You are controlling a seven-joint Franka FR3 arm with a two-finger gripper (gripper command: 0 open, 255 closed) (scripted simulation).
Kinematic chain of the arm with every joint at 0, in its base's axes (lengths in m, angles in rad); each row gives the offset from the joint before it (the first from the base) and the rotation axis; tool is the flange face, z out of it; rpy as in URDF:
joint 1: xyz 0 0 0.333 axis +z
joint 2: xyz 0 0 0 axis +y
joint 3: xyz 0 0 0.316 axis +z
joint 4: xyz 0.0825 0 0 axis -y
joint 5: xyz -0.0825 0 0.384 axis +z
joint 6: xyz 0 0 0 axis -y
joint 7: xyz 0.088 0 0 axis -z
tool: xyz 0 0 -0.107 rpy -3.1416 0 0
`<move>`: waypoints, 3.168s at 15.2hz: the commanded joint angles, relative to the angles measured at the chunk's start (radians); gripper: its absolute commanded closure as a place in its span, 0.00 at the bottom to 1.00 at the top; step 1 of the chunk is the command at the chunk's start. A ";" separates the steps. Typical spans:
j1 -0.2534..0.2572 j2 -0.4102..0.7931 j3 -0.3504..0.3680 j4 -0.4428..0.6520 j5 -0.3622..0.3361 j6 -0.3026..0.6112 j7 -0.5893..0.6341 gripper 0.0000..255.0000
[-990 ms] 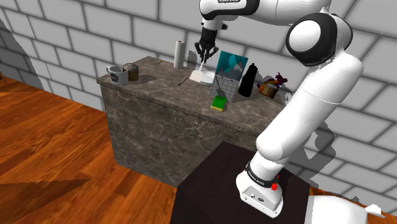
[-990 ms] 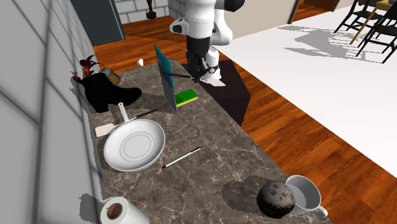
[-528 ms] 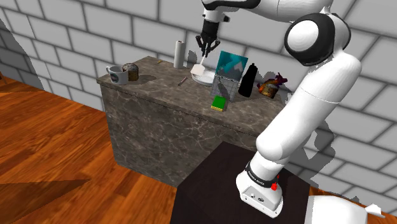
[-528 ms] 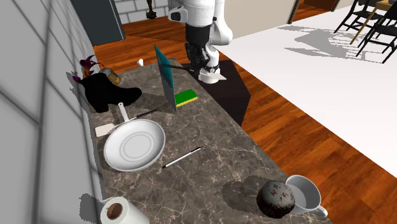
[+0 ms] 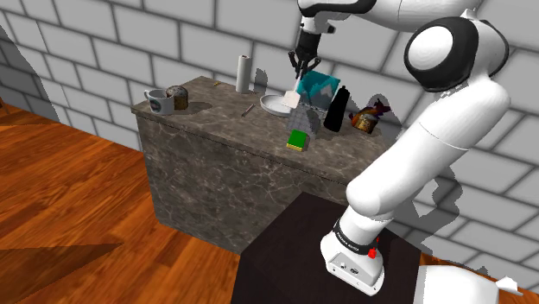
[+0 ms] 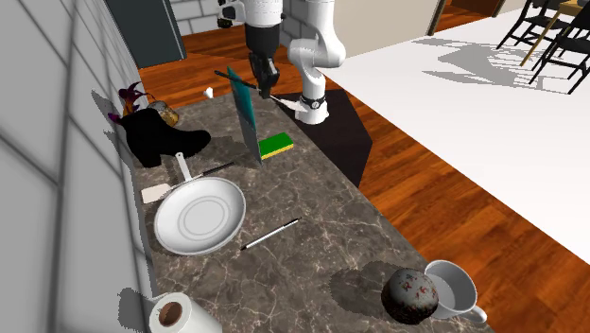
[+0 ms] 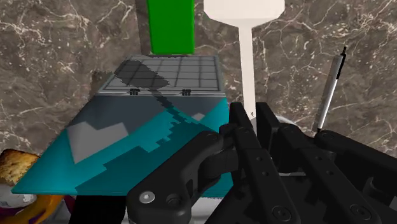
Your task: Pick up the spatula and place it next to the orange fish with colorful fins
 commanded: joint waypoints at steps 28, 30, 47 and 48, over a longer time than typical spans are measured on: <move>-0.272 0.005 -0.451 0.024 -0.010 0.013 -0.720 1.00; -0.292 0.044 -0.486 0.063 0.011 0.010 -0.780 1.00; -0.427 0.271 -0.611 0.179 0.167 0.070 -1.058 1.00; -0.426 0.270 -0.611 0.164 0.166 0.084 -1.058 1.00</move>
